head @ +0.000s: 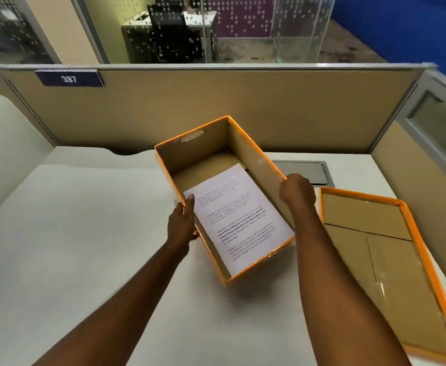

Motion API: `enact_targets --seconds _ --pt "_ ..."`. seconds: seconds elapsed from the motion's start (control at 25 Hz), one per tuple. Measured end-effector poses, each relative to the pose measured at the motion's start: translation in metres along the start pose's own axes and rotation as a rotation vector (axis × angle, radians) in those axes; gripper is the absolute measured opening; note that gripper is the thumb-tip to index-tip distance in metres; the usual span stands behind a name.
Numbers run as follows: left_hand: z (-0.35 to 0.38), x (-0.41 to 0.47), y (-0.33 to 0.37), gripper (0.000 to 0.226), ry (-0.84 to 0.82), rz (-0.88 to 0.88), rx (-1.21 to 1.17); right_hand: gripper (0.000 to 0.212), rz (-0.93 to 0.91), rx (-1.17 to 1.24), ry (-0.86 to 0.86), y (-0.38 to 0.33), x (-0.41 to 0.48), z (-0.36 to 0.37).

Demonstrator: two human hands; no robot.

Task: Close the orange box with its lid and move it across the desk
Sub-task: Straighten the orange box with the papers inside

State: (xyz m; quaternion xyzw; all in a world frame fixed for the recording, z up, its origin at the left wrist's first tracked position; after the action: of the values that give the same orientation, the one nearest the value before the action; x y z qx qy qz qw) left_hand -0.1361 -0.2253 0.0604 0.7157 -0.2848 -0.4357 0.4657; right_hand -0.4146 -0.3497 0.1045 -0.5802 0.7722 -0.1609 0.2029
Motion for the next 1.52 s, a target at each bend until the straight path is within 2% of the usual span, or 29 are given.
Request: enact_targets --seconds 0.16,0.36,0.64,1.12,1.24,1.32,1.4,1.52 --pt "-0.067 -0.024 0.006 0.043 0.125 0.075 0.004 0.025 -0.03 0.028 -0.028 -0.013 -0.076 0.003" --pt "-0.134 -0.036 0.001 0.049 0.199 0.045 0.031 0.022 -0.106 0.049 -0.04 -0.03 -0.157 0.023" --pt "-0.188 -0.027 -0.014 0.041 0.055 0.053 0.144 0.015 -0.1 0.026 -0.099 -0.046 -0.233 0.075" --pt "-0.218 -0.011 -0.069 0.05 0.013 0.0 0.199 0.013 0.108 -0.048 -0.013 -0.036 -0.296 0.118" --pt "-0.221 -0.009 -0.072 0.053 0.04 0.073 0.309 0.017 0.128 -0.028 0.004 -0.032 -0.306 0.122" --pt "-0.227 -0.016 -0.059 0.058 0.161 0.179 0.494 0.028 0.154 0.016 0.01 -0.03 -0.308 0.121" --pt "-0.217 -0.03 -0.03 0.058 0.24 0.434 0.667 0.044 0.194 0.073 0.021 -0.027 -0.306 0.117" --pt "-0.174 -0.059 0.0 0.047 0.152 0.7 0.733 0.059 0.204 0.135 0.051 -0.02 -0.299 0.107"
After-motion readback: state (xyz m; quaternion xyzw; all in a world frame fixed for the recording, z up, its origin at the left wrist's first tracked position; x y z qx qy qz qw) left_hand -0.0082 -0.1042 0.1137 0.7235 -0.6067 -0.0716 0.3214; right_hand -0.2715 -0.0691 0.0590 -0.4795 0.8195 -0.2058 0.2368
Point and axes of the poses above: each hand's wrist, its own x-axis towards the middle knuckle, its own z-axis out of the palm, y = z × x, the point moved 8 cm from there along x, towards the middle knuckle, and after that the axes turned 2 degrees about x, right-handed, at the moved point
